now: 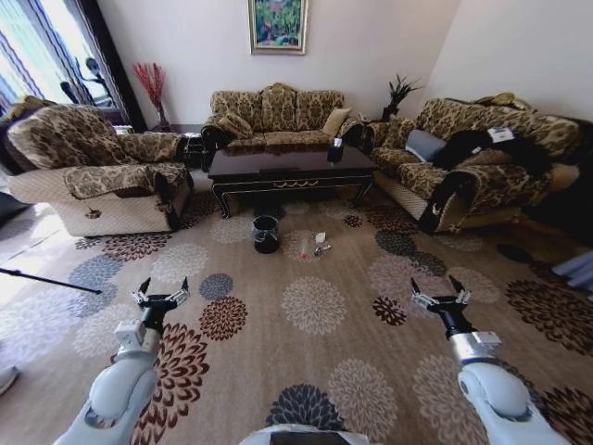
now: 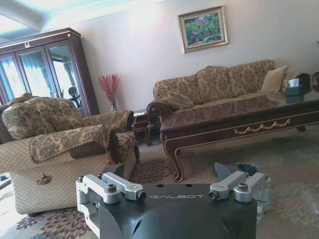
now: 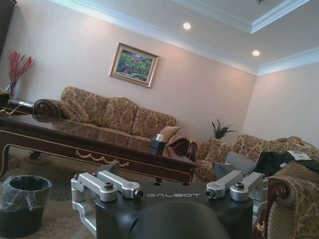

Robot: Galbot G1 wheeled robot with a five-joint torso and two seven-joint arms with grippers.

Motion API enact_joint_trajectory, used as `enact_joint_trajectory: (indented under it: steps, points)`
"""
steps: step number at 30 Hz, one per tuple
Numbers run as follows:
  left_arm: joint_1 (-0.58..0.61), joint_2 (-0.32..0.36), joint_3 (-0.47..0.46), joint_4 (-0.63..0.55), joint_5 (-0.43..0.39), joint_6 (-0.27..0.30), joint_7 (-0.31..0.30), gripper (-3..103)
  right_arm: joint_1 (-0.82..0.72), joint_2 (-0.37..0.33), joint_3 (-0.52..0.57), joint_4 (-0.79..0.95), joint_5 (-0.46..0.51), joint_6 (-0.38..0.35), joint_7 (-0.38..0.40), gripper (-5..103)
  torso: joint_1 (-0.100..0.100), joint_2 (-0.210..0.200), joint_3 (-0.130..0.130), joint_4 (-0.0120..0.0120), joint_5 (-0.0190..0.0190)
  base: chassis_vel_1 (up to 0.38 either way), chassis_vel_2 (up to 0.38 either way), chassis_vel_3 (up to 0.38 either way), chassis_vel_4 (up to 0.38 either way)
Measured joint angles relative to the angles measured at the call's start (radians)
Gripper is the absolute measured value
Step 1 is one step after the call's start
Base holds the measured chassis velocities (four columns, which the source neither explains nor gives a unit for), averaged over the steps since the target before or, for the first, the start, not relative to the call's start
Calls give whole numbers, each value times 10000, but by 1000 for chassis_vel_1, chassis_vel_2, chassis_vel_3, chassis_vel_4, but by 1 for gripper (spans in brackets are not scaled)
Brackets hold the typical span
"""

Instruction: Move to the front of the table and pick up the trash from the floor, then place it into the trash bin.

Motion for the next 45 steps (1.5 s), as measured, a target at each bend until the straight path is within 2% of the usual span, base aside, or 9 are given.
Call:
enact_joint_trajectory:
  steps: [3,7,17,39,45]
  points:
    - [367,-408,89,-77,247,-72,24,100,-69,139,-146,52,14,77,34,100,-70,-180,-101,0,1,0,0,0,0]
    - [450,-605,128,-69,615,-198,85,100,-51,157,-186,20,75,80,24,100,-148,-355,-206,-6,2,0,0,0,0]
    - [386,-406,-107,95,338,-178,59,100,-15,422,-350,-74,299,283,-337,100,-326,-770,-440,-3,3,0,0,0,0]
    - [397,-664,1,393,270,-103,6,100,-202,494,-328,73,474,350,-419,100,-726,-1710,-979,-2,3,0,0,0,0]
    - [342,-738,81,465,270,-119,4,100,-248,583,-307,150,484,356,-410,100,-887,-2088,-1196,-3,2,0,0,0,0]
